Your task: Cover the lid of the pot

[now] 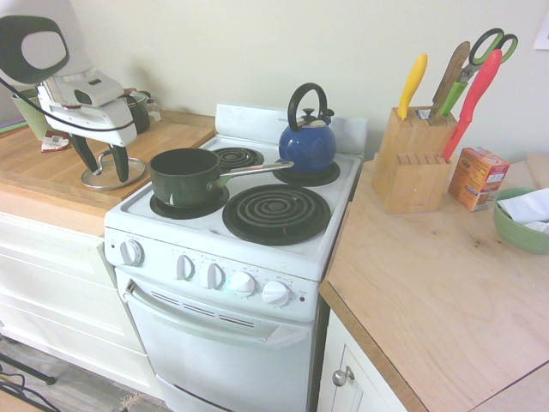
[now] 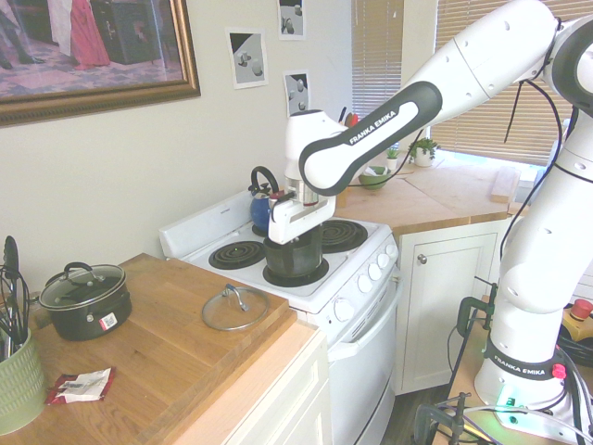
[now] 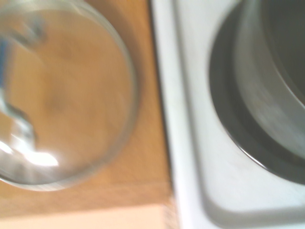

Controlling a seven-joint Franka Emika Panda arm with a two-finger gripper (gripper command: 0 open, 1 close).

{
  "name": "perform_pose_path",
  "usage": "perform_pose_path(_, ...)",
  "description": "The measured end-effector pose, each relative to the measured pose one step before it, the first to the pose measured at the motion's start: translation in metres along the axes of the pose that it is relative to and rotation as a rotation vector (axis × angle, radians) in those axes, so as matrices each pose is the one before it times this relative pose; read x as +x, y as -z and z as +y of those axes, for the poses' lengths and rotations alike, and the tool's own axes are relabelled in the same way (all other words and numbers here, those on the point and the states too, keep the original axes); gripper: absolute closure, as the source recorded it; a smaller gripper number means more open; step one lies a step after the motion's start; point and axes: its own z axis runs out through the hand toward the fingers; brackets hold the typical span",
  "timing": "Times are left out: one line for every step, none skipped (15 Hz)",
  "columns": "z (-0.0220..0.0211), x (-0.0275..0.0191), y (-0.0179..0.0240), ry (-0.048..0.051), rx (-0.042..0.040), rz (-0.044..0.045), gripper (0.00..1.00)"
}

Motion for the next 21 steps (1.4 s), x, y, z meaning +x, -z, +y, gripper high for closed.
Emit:
perform_pose_path(-0.01059, -0.00617, 0.00309, -0.01403, 0.00617, 0.00184, 0.00)
perform_pose_path(-0.01239, -0.00690, 0.00101, -0.00735, 0.00666, 0.00105, 0.00)
perform_pose_path(-0.01468, -0.00843, -0.00085, -0.00361, 0.00645, 0.00116, 0.00)
perform_pose_path(-0.01496, -0.00727, -0.00170, -0.00356, 0.00458, 0.00359, 0.00)
perform_pose_path(-0.01622, -0.00592, -0.00211, -0.00328, 0.00444, 0.00501, 0.00)
perform_pose_path(-0.01541, -0.00370, -0.00235, -0.00289, 0.00535, 0.00714, 0.00)
perform_pose_path(-0.01481, -0.00128, -0.00437, -0.00232, 0.00073, 0.00756, 0.00)
perform_pose_path(-0.01376, 0.00101, -0.00564, -0.00354, -0.00101, 0.00954, 0.00)
perform_pose_path(-0.01231, 0.00299, -0.00789, -0.00645, -0.00433, 0.00721, 0.00)
perform_pose_path(-0.01151, 0.00468, -0.01010, -0.00972, -0.00805, 0.00557, 0.00)
perform_pose_path(-0.00988, 0.00501, -0.00973, -0.01133, -0.00844, 0.00140, 0.00)
perform_pose_path(-0.00734, 0.00550, -0.01066, -0.01275, -0.01274, -0.00032, 0.00)
perform_pose_path(-0.00547, 0.00433, -0.00901, -0.01403, -0.01389, -0.00073, 0.00)
perform_pose_path(-0.00417, 0.00338, -0.00637, -0.01748, -0.01540, -0.00126, 0.00)
perform_pose_path(-0.00280, 0.00176, -0.00362, -0.01648, -0.01466, -0.00108, 0.00)
perform_pose_path(-0.00147, 0.00037, -0.00128, -0.01241, -0.01259, 0.00019, 0.00)
perform_pose_path(-0.00044, -0.00143, 0.00045, -0.00641, -0.00971, 0.00053, 0.00)
perform_pose_path(-0.00019, -0.00245, 0.00081, -0.00501, -0.00758, 0.00009, 0.00)
perform_pose_path(0.00030, -0.00201, -0.00025, -0.00364, -0.00731, 0.00022, 0.00)
perform_pose_path(0.00077, -0.00047, -0.00075, -0.00368, -0.00840, 0.00037, 0.00)
perform_pose_path(0.00086, 0.00016, -0.00072, -0.00196, -0.00764, -0.00068, 0.00)
